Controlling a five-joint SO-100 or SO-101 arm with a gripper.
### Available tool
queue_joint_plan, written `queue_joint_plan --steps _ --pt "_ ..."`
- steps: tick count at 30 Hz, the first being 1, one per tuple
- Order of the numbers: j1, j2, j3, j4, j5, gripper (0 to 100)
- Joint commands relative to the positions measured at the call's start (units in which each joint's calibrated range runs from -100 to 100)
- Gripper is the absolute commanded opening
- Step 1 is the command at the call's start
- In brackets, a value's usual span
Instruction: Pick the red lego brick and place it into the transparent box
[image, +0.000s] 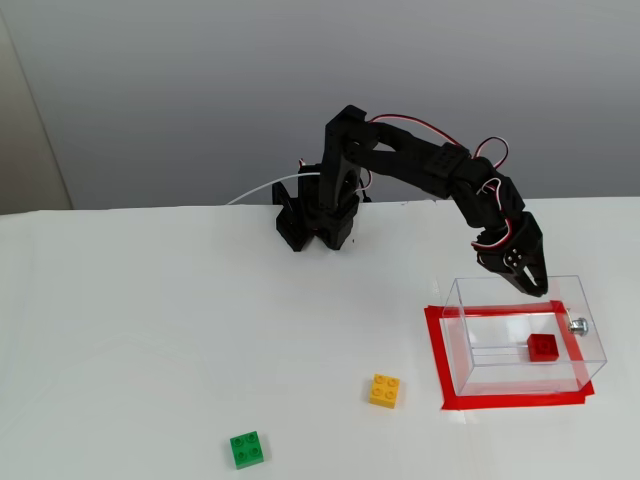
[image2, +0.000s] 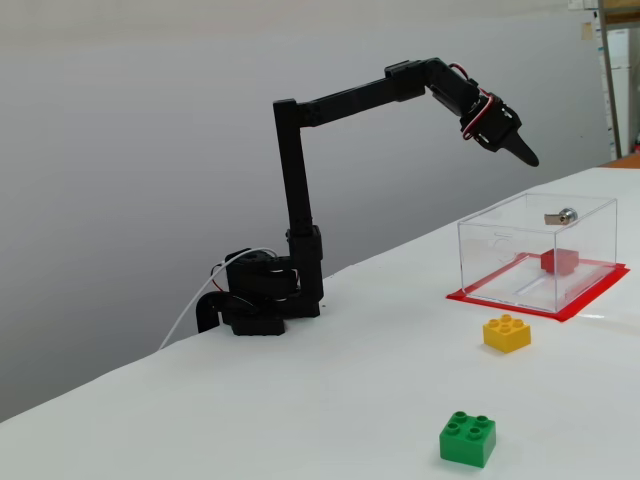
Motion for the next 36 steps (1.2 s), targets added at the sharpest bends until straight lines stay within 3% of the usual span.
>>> queue_joint_plan --steps 1,16,20,23,36 --pt "2.5 -4.3 -2.0 0.3 0.2 2" --pt "17.6 -18.3 -1.9 8.2 0.4 2" --pt "21.7 -21.7 -1.8 9.3 4.4 2" --pt "25.5 -23.9 -1.8 9.3 6.5 2" --pt "46.3 -32.4 -1.7 9.3 6.3 2"
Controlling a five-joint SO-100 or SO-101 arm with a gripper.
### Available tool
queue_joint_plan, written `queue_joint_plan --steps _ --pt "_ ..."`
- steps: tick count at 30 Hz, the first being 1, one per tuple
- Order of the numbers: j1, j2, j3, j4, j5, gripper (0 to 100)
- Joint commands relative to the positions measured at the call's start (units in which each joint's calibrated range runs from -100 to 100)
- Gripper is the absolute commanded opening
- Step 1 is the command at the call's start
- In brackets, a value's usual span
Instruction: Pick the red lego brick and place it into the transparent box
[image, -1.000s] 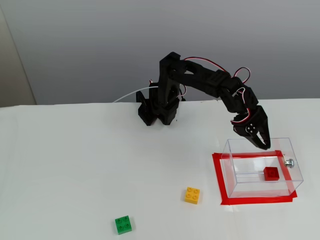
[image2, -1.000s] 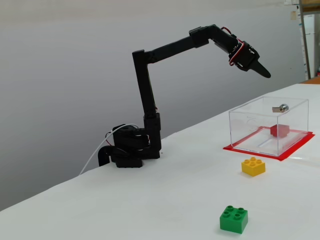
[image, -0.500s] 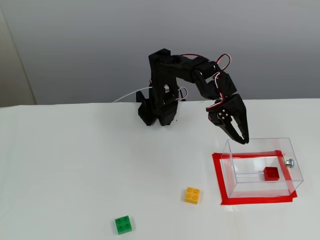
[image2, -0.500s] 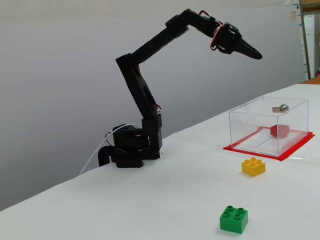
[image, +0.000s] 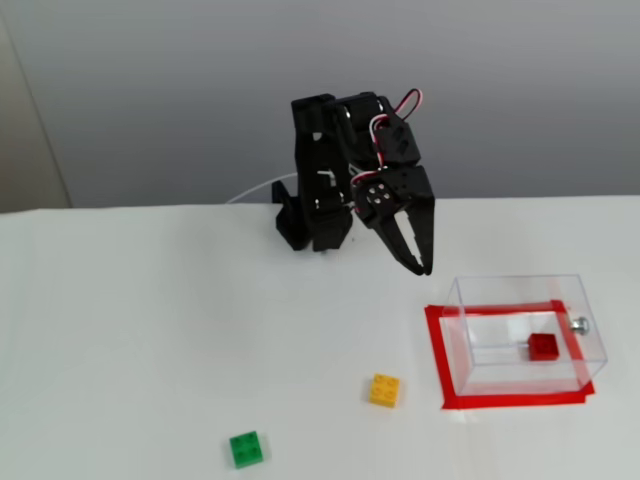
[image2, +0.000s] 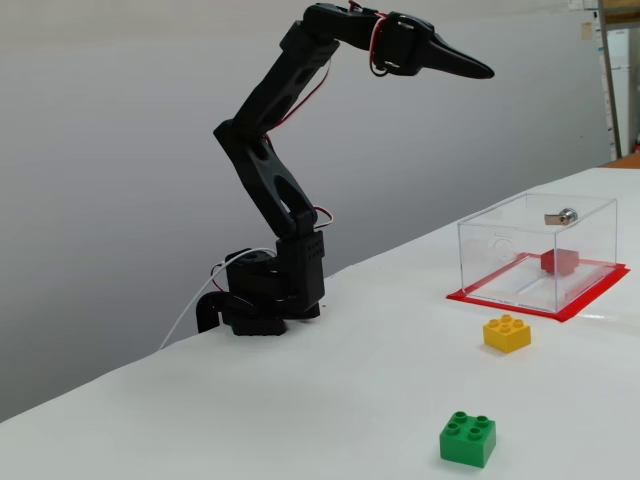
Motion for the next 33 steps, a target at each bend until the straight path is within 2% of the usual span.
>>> queue_joint_plan --steps 1,8,17,33 --pt "5.6 -3.3 -1.6 0.3 -0.2 2" --pt "14.4 -8.9 6.1 0.0 -0.1 2" --pt "21.8 -22.2 25.4 -0.6 -0.3 2" --pt "24.3 -45.4 54.0 -0.7 0.0 2"
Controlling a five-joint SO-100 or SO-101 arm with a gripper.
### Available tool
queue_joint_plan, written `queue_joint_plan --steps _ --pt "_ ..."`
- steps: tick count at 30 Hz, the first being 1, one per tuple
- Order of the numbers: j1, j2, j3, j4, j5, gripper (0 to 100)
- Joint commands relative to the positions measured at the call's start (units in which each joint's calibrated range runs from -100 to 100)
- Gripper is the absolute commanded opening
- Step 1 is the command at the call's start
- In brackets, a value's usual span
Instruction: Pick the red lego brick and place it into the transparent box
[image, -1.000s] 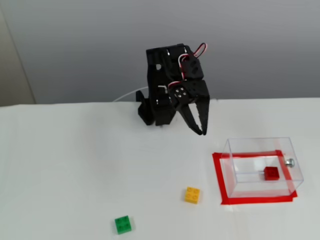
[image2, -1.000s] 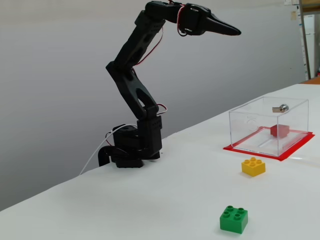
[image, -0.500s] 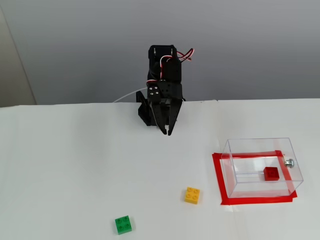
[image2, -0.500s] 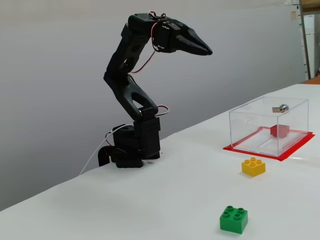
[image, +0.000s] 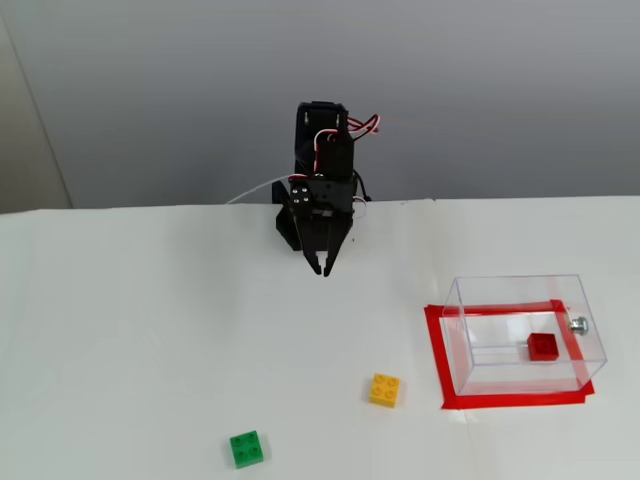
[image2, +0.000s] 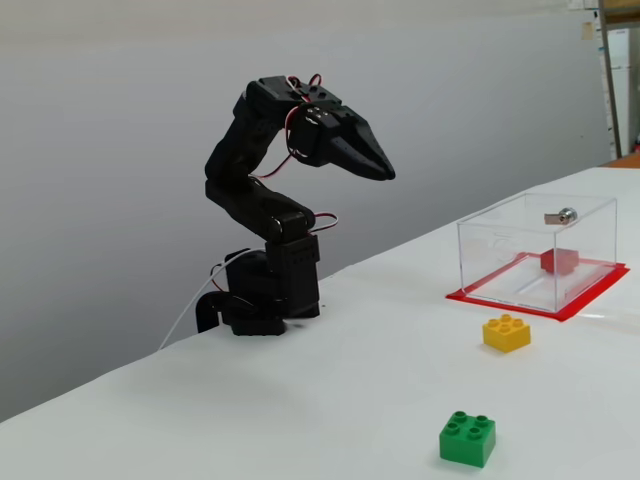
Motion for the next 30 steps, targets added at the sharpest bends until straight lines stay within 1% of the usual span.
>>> queue_joint_plan --steps 1,15,19,26,30 --pt "0.0 -4.7 4.1 -0.7 0.1 2" --pt "-1.4 -26.6 25.8 -0.7 0.3 2" --pt "-3.5 -27.0 28.5 -1.1 0.2 2" --pt "-4.8 -27.0 37.1 -11.4 0.3 2" --pt "-4.9 -27.0 41.4 -12.3 0.2 2"
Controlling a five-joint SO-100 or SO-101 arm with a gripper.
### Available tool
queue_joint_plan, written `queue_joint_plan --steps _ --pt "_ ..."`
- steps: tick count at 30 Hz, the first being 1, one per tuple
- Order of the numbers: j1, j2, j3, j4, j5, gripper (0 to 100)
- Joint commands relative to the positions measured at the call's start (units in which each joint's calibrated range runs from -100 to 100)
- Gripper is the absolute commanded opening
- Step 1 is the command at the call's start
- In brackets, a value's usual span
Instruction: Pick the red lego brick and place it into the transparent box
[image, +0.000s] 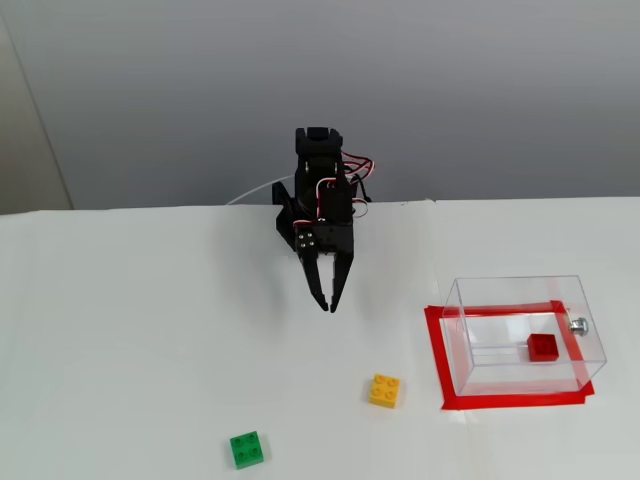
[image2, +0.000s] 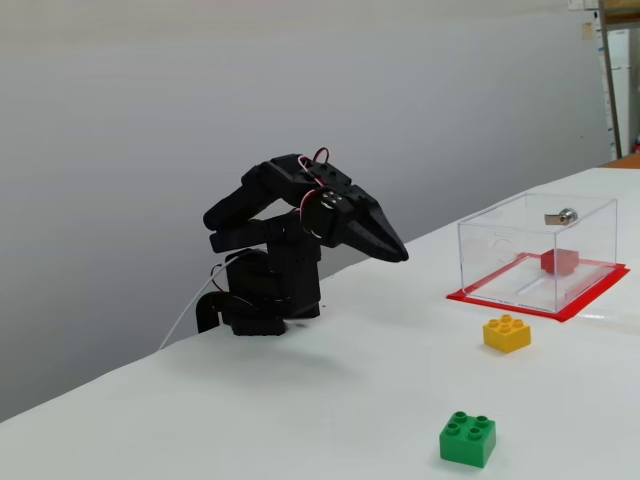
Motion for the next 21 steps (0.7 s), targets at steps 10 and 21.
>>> queue_joint_plan --steps 10,21 --pt "-4.3 -0.6 9.8 -0.4 -0.4 2" --pt "-4.6 -0.6 11.2 11.2 -2.5 2"
